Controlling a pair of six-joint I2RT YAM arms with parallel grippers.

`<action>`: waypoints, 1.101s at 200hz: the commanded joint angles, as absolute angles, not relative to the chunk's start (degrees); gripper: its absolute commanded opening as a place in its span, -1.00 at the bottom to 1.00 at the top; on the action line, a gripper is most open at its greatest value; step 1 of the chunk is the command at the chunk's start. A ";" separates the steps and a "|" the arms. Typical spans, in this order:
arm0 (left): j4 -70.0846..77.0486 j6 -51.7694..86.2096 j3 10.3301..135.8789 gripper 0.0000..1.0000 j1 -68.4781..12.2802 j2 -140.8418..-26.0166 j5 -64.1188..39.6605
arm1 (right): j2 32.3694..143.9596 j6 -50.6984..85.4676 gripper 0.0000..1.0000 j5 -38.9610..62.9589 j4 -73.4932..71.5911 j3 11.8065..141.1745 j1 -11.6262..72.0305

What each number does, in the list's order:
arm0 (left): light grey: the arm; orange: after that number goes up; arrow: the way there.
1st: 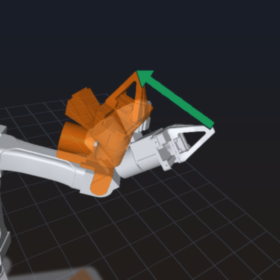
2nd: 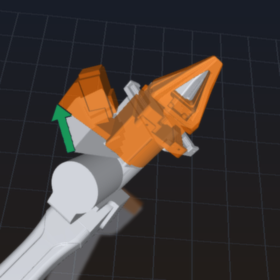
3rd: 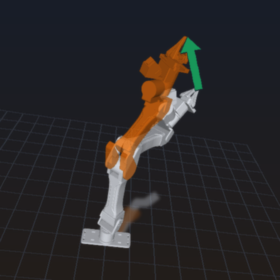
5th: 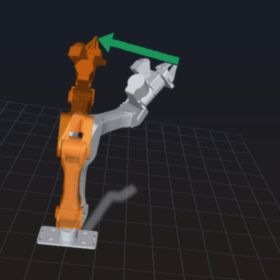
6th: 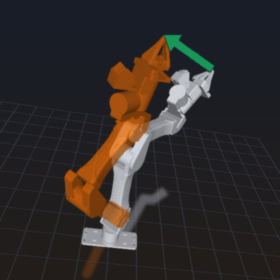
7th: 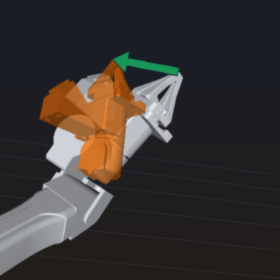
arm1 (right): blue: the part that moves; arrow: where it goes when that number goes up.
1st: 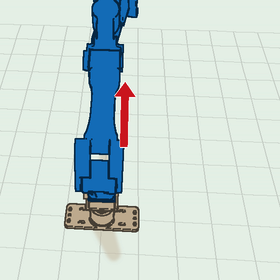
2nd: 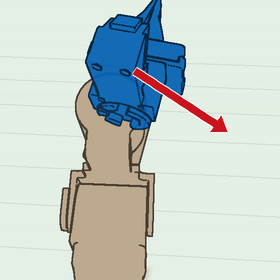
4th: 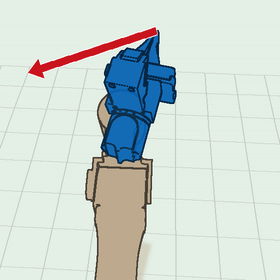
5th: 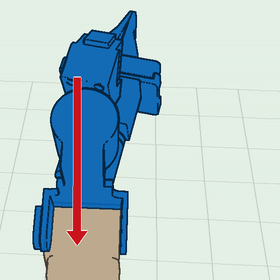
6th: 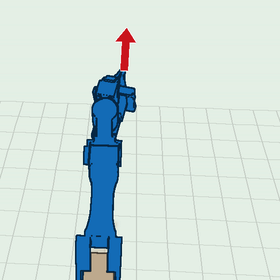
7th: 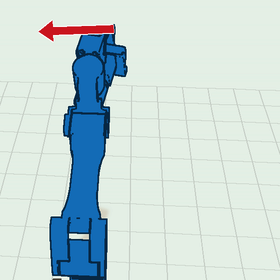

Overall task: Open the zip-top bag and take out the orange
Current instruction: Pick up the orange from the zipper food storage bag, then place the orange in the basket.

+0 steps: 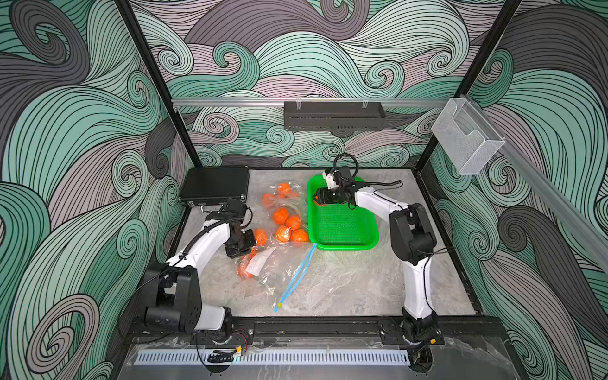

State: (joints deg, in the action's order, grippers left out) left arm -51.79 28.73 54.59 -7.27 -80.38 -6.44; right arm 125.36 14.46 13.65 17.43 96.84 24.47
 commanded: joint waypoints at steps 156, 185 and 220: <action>-52.74 28.26 54.01 -1.00 -7.18 -79.72 -5.60 | 135.44 13.65 0.65 8.98 22.99 110.79 23.74; -52.73 28.20 54.01 -1.00 -7.20 -79.78 -5.71 | 134.77 13.36 0.72 9.13 22.95 110.83 23.48; -52.75 28.16 54.03 -1.00 -7.24 -79.72 -5.71 | 129.73 12.46 0.73 7.24 22.91 108.22 23.29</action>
